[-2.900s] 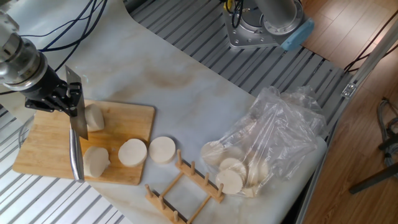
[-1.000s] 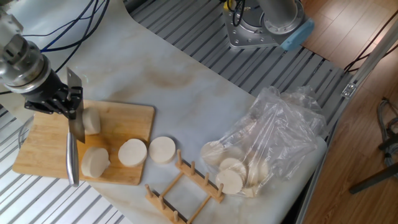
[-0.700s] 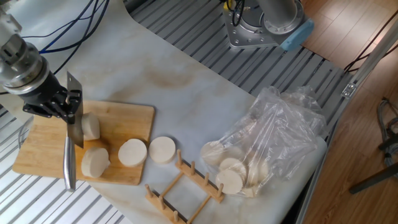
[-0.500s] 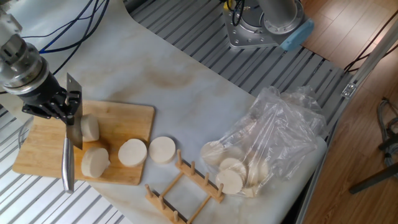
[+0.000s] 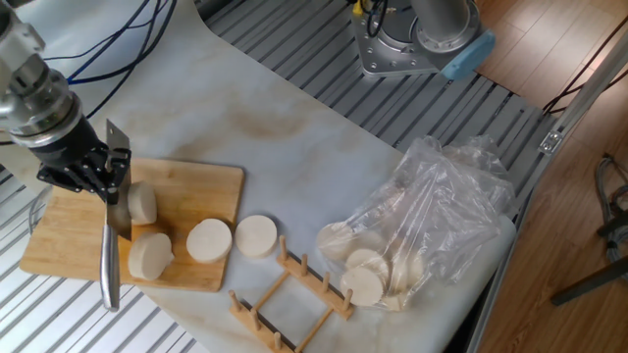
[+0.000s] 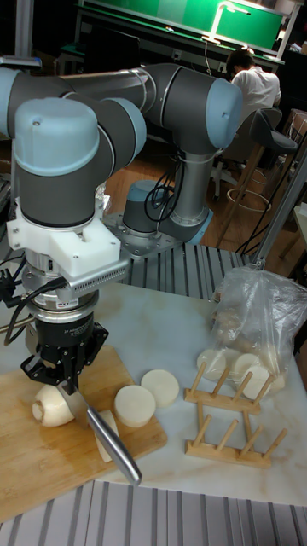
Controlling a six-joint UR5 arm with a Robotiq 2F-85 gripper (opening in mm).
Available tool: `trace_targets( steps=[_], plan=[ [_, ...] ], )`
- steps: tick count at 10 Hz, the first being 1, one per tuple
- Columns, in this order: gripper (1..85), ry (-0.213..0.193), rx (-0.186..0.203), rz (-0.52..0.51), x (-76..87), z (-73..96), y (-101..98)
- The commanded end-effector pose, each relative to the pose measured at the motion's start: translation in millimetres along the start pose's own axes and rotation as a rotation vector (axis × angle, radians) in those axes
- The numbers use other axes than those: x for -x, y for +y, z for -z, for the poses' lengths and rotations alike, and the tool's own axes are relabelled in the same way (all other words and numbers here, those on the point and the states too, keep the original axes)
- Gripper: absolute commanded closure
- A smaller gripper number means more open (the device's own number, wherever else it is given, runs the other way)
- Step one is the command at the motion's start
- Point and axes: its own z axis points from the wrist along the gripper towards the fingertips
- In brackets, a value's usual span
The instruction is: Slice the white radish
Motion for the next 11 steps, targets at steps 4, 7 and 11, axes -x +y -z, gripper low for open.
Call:
trace_targets(
  steps=[4, 7, 11],
  plan=[
    [84.3, 0.055, -0.034, -0.064, 10.9, 2.2, 19.2],
    [84.3, 0.041, -0.025, -0.059, 13.4, -0.4, 20.0],
    [84.3, 0.016, 0.025, -0.033, 14.2, 9.4, 15.8]
  ],
)
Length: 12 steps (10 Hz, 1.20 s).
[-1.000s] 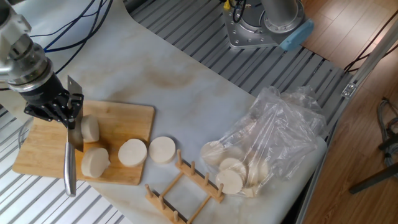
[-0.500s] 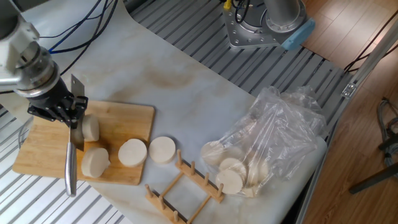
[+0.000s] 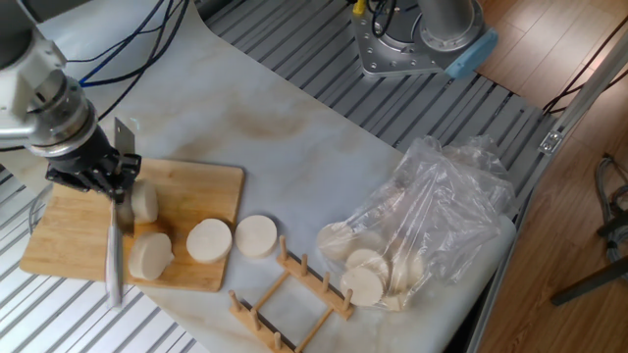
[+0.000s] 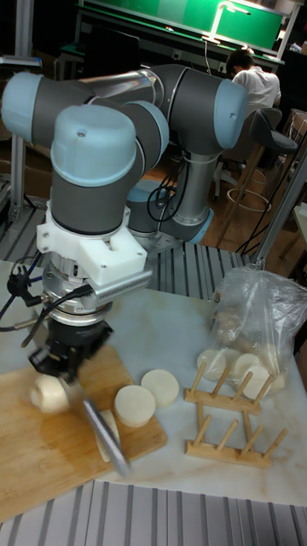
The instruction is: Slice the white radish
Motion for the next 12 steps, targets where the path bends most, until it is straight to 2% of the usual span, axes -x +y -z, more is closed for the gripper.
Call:
trace_targets(
  steps=[1, 2, 3, 4, 5, 6, 7, 8, 9, 10, 11, 12],
  plan=[
    [84.3, -0.050, 0.029, -0.004, 8.7, 0.9, -0.1],
    [84.3, -0.060, 0.033, 0.009, 8.3, -0.3, -3.4],
    [84.3, -0.070, 0.016, 0.013, 11.6, 1.8, -7.3],
    [84.3, -0.100, 0.027, 0.015, 16.8, 2.0, -7.6],
    [84.3, -0.121, 0.013, 0.020, 23.1, 5.3, -12.0],
    [84.3, -0.141, 0.019, 0.022, 27.7, 6.4, -12.9],
    [84.3, -0.145, 0.014, 0.023, 30.2, 6.4, -13.7],
    [84.0, -0.132, 0.015, 0.023, 26.8, 5.6, -13.5],
    [81.0, -0.145, 0.019, 0.022, 29.8, 3.9, -11.0],
    [73.0, -0.152, 0.024, 0.026, 30.9, 2.8, -9.6],
    [71.3, -0.152, 0.022, 0.026, 30.5, 2.5, -10.1],
    [66.0, -0.140, 0.032, 0.032, 26.9, 1.8, -7.4]
  ],
)
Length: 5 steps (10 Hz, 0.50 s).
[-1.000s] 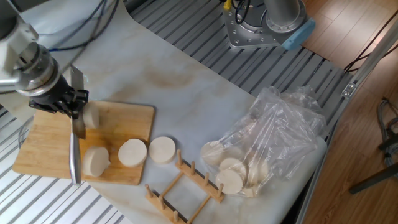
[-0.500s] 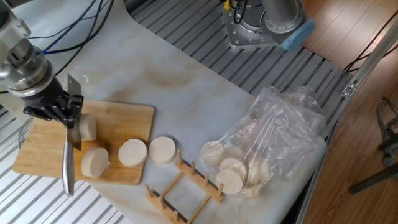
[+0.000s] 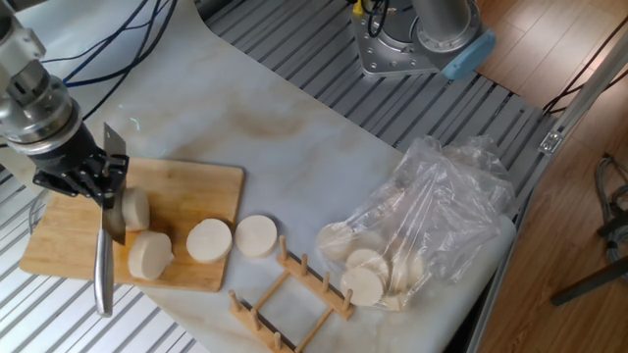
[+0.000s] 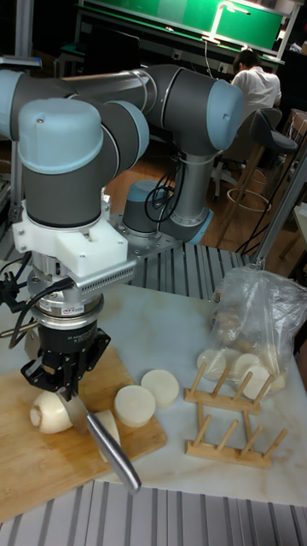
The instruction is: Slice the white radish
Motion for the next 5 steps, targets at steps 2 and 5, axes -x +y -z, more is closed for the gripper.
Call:
trace_targets(
  steps=[2, 5],
  plan=[
    [49.3, -0.001, 0.045, 0.011, -3.0, 0.1, 11.0],
    [45.7, -0.003, 0.050, 0.006, -4.0, 5.6, 10.9]
  ],
)
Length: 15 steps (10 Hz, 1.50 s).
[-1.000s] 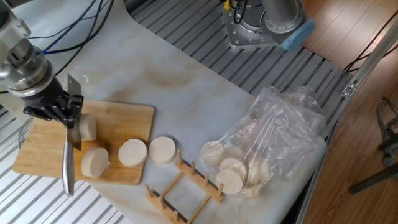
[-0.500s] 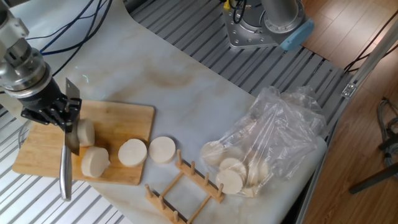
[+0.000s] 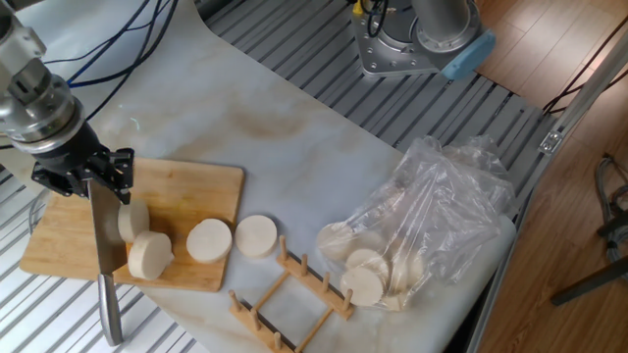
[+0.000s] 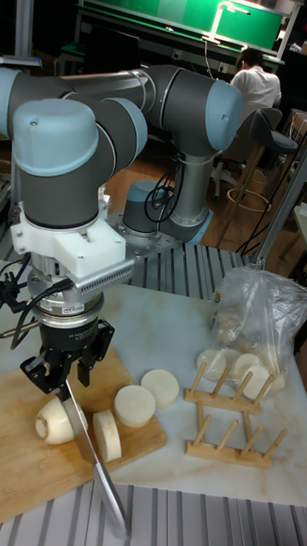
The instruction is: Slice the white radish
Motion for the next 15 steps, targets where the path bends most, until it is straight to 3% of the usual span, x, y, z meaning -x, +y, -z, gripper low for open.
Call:
trace_targets(
  steps=[1, 3, 5, 7, 8, 9, 10, 12, 15],
  plan=[
    [46.0, -0.005, 0.010, -0.004, -0.9, 9.1, -1.4],
    [48.3, 0.026, -0.018, -0.010, 3.1, 19.3, -16.5],
    [49.0, 0.039, -0.025, -0.033, 18.6, 19.4, -21.5],
    [52.3, 0.083, -0.021, -0.084, 24.0, 17.8, -21.7],
    [55.3, 0.130, -0.028, -0.107, 20.3, 15.5, -23.8],
    [57.0, 0.156, 0.001, -0.129, 16.6, 9.9, -17.2],
    [57.0, 0.180, 0.037, -0.136, 10.6, 6.5, -8.3],
    [56.7, 0.205, 0.057, -0.136, -6.0, 4.1, 1.6],
    [58.0, 0.296, 0.022, -0.180, -30.0, 12.8, 12.2]
  ],
)
